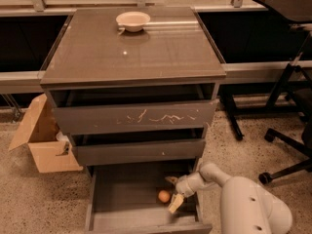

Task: Place orange into bottom drawer

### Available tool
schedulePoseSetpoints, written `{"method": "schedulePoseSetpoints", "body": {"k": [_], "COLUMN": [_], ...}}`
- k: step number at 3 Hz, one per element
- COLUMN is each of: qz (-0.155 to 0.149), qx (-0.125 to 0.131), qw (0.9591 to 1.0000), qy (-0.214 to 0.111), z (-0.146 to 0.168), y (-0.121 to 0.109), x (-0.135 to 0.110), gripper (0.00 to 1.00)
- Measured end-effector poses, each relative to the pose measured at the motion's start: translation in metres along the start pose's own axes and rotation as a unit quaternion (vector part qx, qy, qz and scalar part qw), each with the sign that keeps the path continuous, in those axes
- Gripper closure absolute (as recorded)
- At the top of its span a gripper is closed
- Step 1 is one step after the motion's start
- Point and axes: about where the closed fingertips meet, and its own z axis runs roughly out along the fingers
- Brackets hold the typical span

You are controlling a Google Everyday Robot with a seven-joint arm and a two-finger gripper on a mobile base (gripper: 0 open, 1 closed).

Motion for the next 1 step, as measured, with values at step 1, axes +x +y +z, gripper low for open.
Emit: {"method": "schedulePoseSetpoints", "body": {"k": [1], "qz": [0.006], "qx": [0.035], "qw": [0.9982], "qy": [-0.049], "z": [-0.047], "y": [0.0063], "x": [0.0022], "gripper": [0.0]}}
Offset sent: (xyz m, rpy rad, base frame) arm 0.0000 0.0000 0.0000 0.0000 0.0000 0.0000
